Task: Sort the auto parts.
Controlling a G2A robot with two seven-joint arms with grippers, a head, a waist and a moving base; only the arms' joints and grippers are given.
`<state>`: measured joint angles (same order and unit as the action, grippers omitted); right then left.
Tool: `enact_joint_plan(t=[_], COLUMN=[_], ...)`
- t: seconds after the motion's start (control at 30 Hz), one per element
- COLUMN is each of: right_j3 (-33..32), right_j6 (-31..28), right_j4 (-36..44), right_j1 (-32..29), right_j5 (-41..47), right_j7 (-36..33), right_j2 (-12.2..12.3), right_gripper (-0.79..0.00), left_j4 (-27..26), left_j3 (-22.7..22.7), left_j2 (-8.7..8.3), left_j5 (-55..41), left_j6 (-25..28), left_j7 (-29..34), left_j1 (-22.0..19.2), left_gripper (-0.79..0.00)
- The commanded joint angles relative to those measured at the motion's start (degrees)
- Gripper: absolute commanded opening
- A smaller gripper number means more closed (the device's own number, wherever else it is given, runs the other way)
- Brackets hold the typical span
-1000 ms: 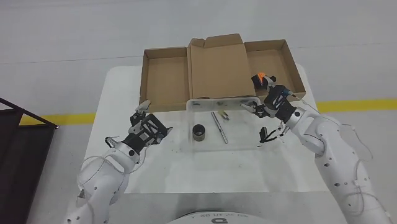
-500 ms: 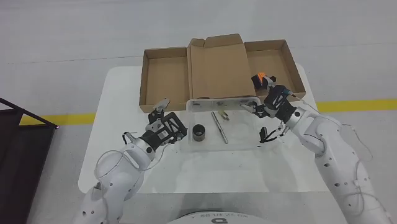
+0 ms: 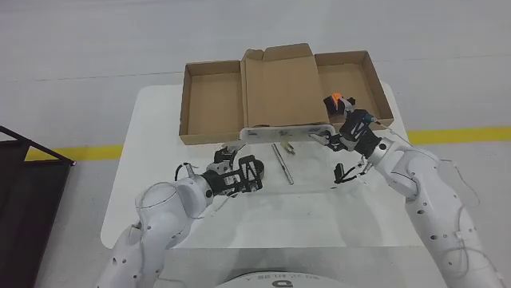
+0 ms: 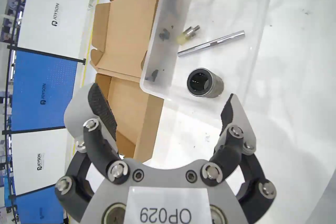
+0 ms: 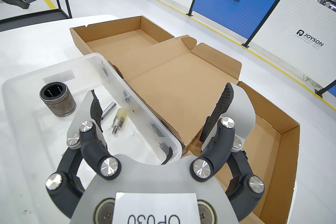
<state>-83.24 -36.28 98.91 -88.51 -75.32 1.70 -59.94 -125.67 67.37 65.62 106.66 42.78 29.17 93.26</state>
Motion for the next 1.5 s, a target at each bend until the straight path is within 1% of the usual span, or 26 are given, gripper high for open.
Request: enact_joint_plan(t=[0.0, 0.13, 0.27, 0.3, 0.37, 0.47, 0.5, 0.6, 0.77, 0.83, 0.9, 0.97, 1.0, 1.17, 1.2, 1.23, 1.3, 1.33, 1.37, 1.43, 1.47], right_j3=[0.0, 0.0, 0.0, 0.0, 0.0, 0.0, 0.0, 0.0, 0.0, 0.0, 0.0, 0.0, 0.0, 0.0, 0.0, 0.0, 0.0, 0.0, 0.0, 0.0, 0.0], right_j6=[0.0, 0.0, 0.0, 0.0, 0.0, 0.0, 0.0, 0.0, 0.0, 0.0, 0.0, 0.0, 0.0, 0.0, 0.0, 0.0, 0.0, 0.0, 0.0, 0.0, 0.0], right_j4=[0.0, 0.0, 0.0, 0.0, 0.0, 0.0, 0.0, 0.0, 0.0, 0.0, 0.0, 0.0, 0.0, 0.0, 0.0, 0.0, 0.0, 0.0, 0.0, 0.0, 0.0], right_j1=[0.0, 0.0, 0.0, 0.0, 0.0, 0.0, 0.0, 0.0, 0.0, 0.0, 0.0, 0.0, 0.0, 0.0, 0.0, 0.0, 0.0, 0.0, 0.0, 0.0, 0.0], right_j5=[0.0, 0.0, 0.0, 0.0, 0.0, 0.0, 0.0, 0.0, 0.0, 0.0, 0.0, 0.0, 0.0, 0.0, 0.0, 0.0, 0.0, 0.0, 0.0, 0.0, 0.0], right_j7=[0.0, 0.0, 0.0, 0.0, 0.0, 0.0, 0.0, 0.0, 0.0, 0.0, 0.0, 0.0, 0.0, 0.0, 0.0, 0.0, 0.0, 0.0, 0.0, 0.0, 0.0], right_j2=[0.0, 0.0, 0.0, 0.0, 0.0, 0.0, 0.0, 0.0, 0.0, 0.0, 0.0, 0.0, 0.0, 0.0, 0.0, 0.0, 0.0, 0.0, 0.0, 0.0, 0.0], right_gripper=[0.000, 0.000, 0.000, -0.006, -0.046, -0.095, -0.117, -0.123, -0.179, -0.179, -0.194, -0.200, -0.191, -0.219, -0.228, -0.249, -0.283, -0.299, -0.308, -0.323, -0.320], left_j4=[1.2, 4.8, 7.6, 8.6, 10.5, 13.3, 14.1, 16.2, 17.7, 17.8, 17.8, 17.5, 17.3, 15.9, 15.8, 15.8, 15.9, 16.3, 16.6, 17.0, 17.2], left_j3=[-1.1, -2.5, -4.0, -4.5, -6.1, -7.7, -8.1, -9.2, -10.3, -10.8, -11.3, -11.8, -12.0, -12.2, -12.1, -12.1, -12.1, -12.0, -12.0, -12.2, -12.4], left_j2=[0.36, 1.12, 1.67, 1.78, 1.97, 2.16, 2.21, 2.34, 2.47, 2.51, 2.52, 2.50, 2.50, 2.33, 2.30, 2.27, 2.27, 2.28, 2.31, 2.38, 2.42], left_j5=[-2.4, -9.4, -11.4, -11.2, -10.6, -9.8, -9.5, -8.9, -8.7, -8.8, -8.7, -8.0, -7.8, -7.7, -7.8, -7.7, -8.0, -8.2, -8.3, -8.6, -9.0], left_j6=[0.3, 0.0, -2.0, -2.6, -2.9, -3.4, -3.9, -4.7, -4.7, -4.2, -3.4, -2.8, -2.9, -1.9, -1.8, -1.8, -1.8, -2.0, -2.3, -2.6, -2.5], left_j7=[2.3, 5.7, 9.5, 10.4, 11.2, 11.1, 10.9, 9.8, 9.5, 9.6, 9.9, 10.7, 10.9, 12.6, 13.0, 13.4, 13.7, 14.0, 14.3, 14.6, 14.6], left_j1=[-2.7, -7.4, -11.1, -11.7, -12.7, -13.5, -13.7, -14.0, -14.8, -15.1, -15.3, -15.4, -15.4, -14.8, -14.7, -14.6, -14.7, -14.8, -15.0, -15.2, -15.3], left_gripper=[0.000, 0.000, 0.000, -0.034, -0.145, -0.188, -0.191, -0.212, -0.302, -0.326, -0.339, -0.326, -0.320, -0.329, -0.308, -0.268, -0.240, -0.240, -0.262, -0.280, -0.280])
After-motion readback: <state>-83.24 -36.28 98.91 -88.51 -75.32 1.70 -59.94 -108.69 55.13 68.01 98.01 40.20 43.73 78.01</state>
